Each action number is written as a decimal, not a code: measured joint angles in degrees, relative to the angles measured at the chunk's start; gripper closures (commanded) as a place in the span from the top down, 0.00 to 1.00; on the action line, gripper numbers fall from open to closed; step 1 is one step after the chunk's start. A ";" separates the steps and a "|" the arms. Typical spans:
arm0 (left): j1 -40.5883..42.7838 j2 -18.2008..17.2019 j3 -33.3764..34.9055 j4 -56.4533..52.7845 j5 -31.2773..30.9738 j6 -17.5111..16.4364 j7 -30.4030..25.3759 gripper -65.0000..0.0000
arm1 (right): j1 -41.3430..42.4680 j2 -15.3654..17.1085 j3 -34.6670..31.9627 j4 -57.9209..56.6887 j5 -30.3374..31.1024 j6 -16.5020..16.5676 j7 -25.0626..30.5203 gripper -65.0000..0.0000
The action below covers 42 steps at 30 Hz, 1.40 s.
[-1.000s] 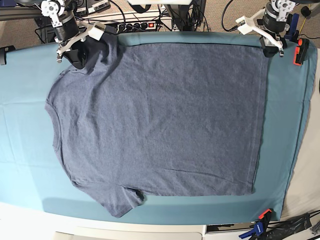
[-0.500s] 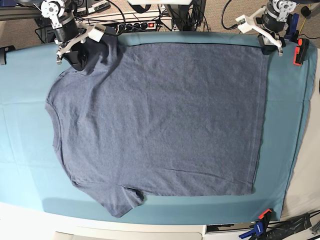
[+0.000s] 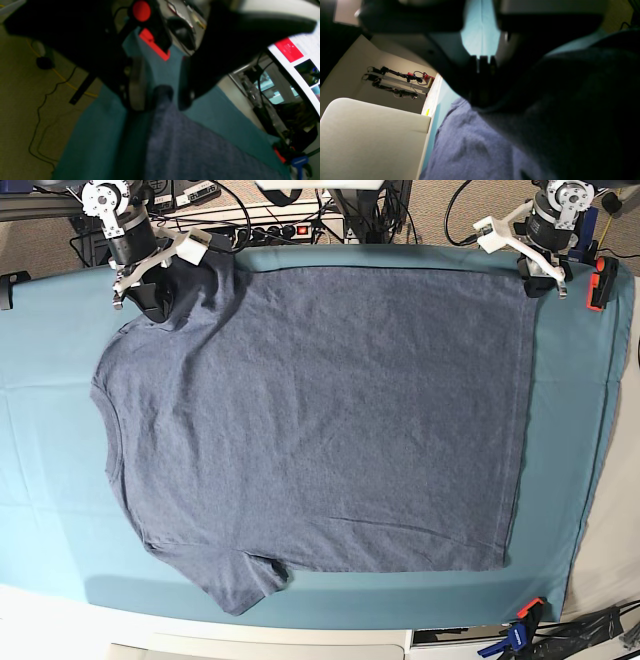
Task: Fold the T-shirt properly
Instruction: 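Lower the left gripper and grasp the other shoulder corner, then lift both shoulder corners and drag the shirt toward the robot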
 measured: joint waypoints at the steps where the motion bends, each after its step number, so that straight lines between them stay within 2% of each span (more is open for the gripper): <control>1: 0.00 0.00 0.00 -0.04 -0.11 -0.02 0.02 0.23 | 0.00 0.00 0.00 0.00 0.00 0.00 0.00 0.00; 7: 0.02 0.00 0.02 -0.28 -0.72 -0.28 0.07 0.01 | 0.00 0.00 0.00 0.00 -0.02 0.00 0.00 0.00; 8: 0.02 0.00 0.02 -0.28 -0.61 -0.28 0.07 0.00 | 0.00 0.00 0.00 0.00 0.00 0.00 0.00 0.00; 15: -0.11 0.00 0.00 1.77 0.55 0.00 0.68 0.00 | 0.00 0.00 0.00 0.00 -0.02 0.00 -0.02 0.00; 19: -0.26 -0.02 0.00 3.50 1.03 1.90 2.03 0.00 | -0.02 -0.02 0.17 0.00 -0.85 -0.02 -0.26 0.00; 26: -0.28 -0.20 -0.92 3.85 3.28 1.92 4.00 0.00 | 0.11 -0.04 4.76 0.00 -0.63 -0.15 -1.31 0.00; 42: 0.07 -0.48 -1.03 3.85 3.34 1.92 7.80 0.00 | -4.98 -0.11 4.68 0.00 -0.33 -0.13 -3.32 0.00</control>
